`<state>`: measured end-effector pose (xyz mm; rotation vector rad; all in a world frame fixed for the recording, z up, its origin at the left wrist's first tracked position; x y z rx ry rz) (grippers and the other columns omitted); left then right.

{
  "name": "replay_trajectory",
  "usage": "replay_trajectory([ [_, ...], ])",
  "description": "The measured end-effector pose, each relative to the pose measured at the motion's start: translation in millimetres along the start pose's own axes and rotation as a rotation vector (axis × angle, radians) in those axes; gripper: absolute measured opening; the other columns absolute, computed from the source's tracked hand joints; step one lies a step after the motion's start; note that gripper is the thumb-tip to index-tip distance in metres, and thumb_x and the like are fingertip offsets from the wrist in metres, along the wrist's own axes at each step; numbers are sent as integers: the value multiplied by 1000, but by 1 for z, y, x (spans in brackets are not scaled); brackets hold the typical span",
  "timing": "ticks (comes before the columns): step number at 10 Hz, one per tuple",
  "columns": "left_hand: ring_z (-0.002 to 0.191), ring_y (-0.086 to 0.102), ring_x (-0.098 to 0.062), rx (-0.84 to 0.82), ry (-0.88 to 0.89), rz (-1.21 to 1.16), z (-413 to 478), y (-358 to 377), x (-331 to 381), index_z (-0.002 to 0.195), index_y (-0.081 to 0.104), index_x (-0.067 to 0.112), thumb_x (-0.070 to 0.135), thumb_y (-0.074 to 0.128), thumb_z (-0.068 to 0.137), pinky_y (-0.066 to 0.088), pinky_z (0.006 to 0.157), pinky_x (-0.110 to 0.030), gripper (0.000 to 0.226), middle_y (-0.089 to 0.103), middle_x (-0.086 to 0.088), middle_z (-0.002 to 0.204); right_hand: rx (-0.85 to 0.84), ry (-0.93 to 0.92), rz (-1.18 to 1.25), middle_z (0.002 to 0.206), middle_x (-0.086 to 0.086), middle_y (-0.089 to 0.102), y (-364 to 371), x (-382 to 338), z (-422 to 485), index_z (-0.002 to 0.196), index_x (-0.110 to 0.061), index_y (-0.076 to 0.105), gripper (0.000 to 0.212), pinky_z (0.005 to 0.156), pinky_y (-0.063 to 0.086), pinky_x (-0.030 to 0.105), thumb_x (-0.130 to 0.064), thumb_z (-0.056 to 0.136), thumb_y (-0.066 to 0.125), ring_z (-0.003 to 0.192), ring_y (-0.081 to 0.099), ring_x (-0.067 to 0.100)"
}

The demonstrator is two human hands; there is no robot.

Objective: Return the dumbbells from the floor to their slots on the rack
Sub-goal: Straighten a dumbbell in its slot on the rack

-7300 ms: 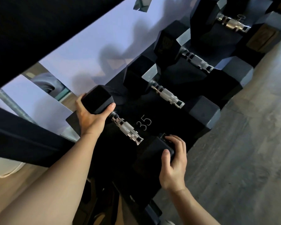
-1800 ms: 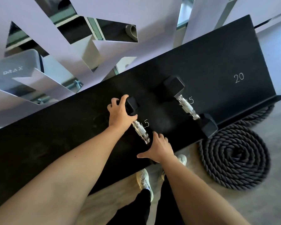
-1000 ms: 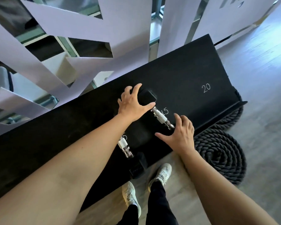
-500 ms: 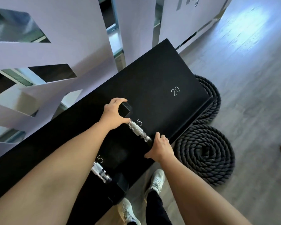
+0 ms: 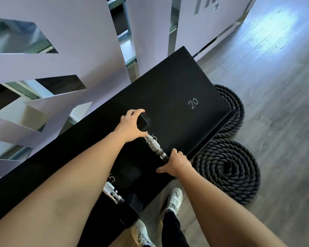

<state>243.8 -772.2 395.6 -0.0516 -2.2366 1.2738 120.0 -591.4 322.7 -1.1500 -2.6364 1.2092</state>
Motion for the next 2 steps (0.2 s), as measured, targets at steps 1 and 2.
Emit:
replay_trajectory([
  [1,135,39,-27,-7,-29,-117,-17,-22,2,149,30,33,41,83,73,40,105,-43,93,33,-4,152,24,-43,-44,135,12,51,-46,-22,-5,138,-10,39,102,101,46,43,-67,62,79,127,49,33],
  [2,138,38,-26,63,-27,-161,-36,-55,1,151,27,34,49,80,73,38,105,-43,95,32,-3,155,93,-96,-28,136,11,52,-87,-47,-17,139,-10,39,103,100,47,44,-72,64,73,126,50,31],
])
Point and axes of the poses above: each hand's wrist, its own z-axis towards the middle knuckle, its own y-axis out of the palm, x = y × z, the point moved 8 cm from there along z, towards the middle knuckle
